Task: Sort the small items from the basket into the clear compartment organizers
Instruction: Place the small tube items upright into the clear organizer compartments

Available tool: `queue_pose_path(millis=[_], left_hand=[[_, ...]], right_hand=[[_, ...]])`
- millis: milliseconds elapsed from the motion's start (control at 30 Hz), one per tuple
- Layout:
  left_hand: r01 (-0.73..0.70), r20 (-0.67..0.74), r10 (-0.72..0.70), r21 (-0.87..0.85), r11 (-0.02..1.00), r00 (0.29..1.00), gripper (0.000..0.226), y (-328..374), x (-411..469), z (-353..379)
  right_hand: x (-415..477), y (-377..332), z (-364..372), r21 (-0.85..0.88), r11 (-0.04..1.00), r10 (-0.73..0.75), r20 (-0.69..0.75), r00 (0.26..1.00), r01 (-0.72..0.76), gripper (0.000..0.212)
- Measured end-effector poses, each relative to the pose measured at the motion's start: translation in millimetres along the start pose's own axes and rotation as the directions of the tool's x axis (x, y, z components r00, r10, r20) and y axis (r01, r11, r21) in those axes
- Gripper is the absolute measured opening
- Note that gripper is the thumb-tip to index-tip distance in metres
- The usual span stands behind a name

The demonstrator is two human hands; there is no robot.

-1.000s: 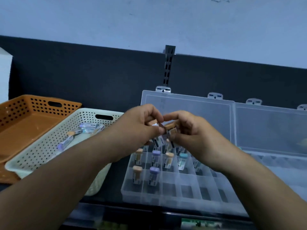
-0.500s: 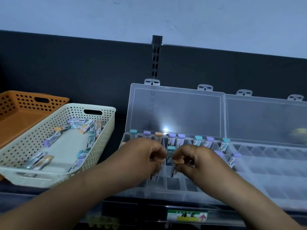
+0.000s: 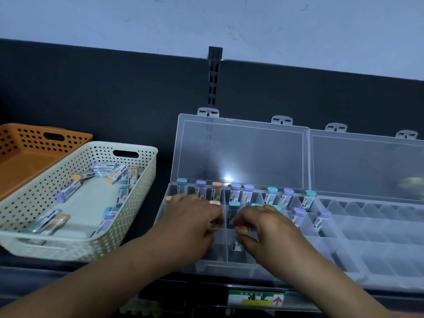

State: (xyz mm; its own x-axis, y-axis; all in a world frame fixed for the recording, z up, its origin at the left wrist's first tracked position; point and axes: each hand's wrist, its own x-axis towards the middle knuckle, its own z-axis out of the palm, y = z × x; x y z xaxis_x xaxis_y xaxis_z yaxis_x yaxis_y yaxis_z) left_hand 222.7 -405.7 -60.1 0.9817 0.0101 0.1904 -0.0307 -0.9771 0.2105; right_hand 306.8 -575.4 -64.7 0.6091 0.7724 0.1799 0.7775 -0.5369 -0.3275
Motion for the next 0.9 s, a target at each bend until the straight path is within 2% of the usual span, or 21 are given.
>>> queue_pose_path(millis=[100,267,367,467,567,667,767,900], left_hand=[[0.031,0.013,-0.03,-0.05,0.998,0.999,0.033,-1.2,-1.1,-5.4],[0.03,-0.155,-0.047,-0.11,0.994,0.987,0.044,-17.0,-7.8,-34.0],[0.079,-0.247,-0.08,-0.015,0.997,0.966,0.051,-44.2,-17.7,-55.4],[0.201,-0.316,-0.17,0.068,0.977,0.934,0.061,-80.5,-35.8,-75.3],[0.35,-0.319,-0.289,0.154,0.924,0.903,0.068,-116.7,-57.2,-89.9],[0.47,-0.31,-0.405,0.172,0.866,0.86,0.069,-148.7,-81.4,-102.0],[0.554,-0.242,-0.511,0.17,0.815,0.825,0.066,-175.6,-100.9,-107.4],[0.602,-0.16,-0.582,0.157,0.783,0.797,0.069,-201.4,-115.5,-96.6]], right_hand=[[0.9,-4.3,-7.9,0.012,1.0,0.014,0.024,1.0,-0.014,0.015],[16.5,-26.3,-32.1,-0.004,0.999,-0.045,-0.024,0.999,0.045,0.031],[37.4,-51.3,-40.2,-0.046,0.989,-0.142,-0.023,0.99,0.141,0.042],[66.4,-81.4,-37.0,-0.091,0.962,-0.251,0.07,0.965,0.257,0.06],[95.8,-111.5,-24.7,-0.143,0.922,-0.34,0.145,0.929,0.36,0.07],[125.7,-138.7,-4.1,-0.163,0.895,-0.381,0.207,0.901,0.416,0.074],[155.0,-161.4,18.6,-0.148,0.892,-0.38,0.271,0.885,0.428,0.077],[190.3,-186.1,48.9,-0.128,0.902,-0.337,0.387,0.858,0.412,0.076]])
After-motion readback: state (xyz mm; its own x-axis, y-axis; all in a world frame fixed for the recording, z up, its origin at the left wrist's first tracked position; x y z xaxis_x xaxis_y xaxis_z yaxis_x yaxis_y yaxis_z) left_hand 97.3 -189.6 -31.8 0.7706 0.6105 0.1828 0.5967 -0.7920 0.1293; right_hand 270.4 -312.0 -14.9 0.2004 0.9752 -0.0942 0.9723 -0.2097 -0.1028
